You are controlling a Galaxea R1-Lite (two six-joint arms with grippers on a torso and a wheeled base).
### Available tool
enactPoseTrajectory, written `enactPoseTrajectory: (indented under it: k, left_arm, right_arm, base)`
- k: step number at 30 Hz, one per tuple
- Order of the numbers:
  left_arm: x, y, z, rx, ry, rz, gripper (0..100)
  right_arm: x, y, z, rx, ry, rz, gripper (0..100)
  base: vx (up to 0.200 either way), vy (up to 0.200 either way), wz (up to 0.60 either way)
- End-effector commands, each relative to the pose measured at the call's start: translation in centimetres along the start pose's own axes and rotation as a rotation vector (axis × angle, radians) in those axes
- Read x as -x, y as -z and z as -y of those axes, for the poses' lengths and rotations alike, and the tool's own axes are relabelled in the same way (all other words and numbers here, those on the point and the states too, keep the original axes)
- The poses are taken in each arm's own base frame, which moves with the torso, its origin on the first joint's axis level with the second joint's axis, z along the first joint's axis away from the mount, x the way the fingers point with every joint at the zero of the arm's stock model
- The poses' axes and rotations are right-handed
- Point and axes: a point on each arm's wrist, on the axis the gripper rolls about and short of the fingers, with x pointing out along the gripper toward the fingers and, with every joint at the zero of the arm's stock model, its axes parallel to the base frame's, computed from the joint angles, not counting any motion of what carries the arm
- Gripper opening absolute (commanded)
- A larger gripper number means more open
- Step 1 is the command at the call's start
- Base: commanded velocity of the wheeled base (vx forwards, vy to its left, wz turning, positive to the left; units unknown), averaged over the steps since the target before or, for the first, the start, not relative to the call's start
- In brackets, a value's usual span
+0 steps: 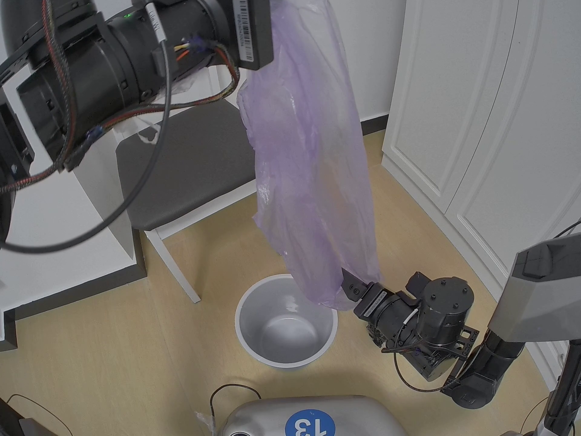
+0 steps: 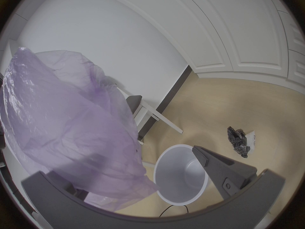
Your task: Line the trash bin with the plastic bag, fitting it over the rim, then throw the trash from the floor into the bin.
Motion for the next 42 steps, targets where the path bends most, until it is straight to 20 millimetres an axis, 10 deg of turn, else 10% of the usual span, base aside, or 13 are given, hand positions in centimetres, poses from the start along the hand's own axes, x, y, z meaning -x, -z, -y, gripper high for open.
enactPoseTrajectory:
  k: [1, 2, 21, 27, 42]
  left_arm:
    - [-0.1, 0.1, 0.0, 0.000, 0.001, -0.003, 0]
    - [-0.1, 0.0, 0.0, 0.001, 0.000, 0.000, 0]
    - [-0.4, 3.9, -1.6, -0.017, -0.062, -0.131, 0]
    - [3.3, 8.9, -5.1, -0.048, -0.179, -0.330, 0]
    - [10.0, 13.8, -6.1, -0.026, -0.263, -0.534, 0]
  right_arm:
    - [-0.2, 0.0, 0.2, -0.003, -0.001, 0.009, 100]
    - [-0.2, 0.0, 0.2, 0.000, -0.001, 0.009, 0]
    - [-0.1, -1.7, 1.2, 0.038, 0.025, 0.035, 0]
    - [0.8, -2.3, 2.0, 0.139, 0.061, 0.030, 0]
    - [3.1, -5.1, 2.0, 0.243, 0.073, 0.083, 0]
  base:
    - [0.000, 0.000, 0.00]
    - [0.000, 0.000, 0.00]
    - [0.000, 0.000, 0.00]
    - [0.000, 0.000, 0.00]
    - [0.000, 0.000, 0.00]
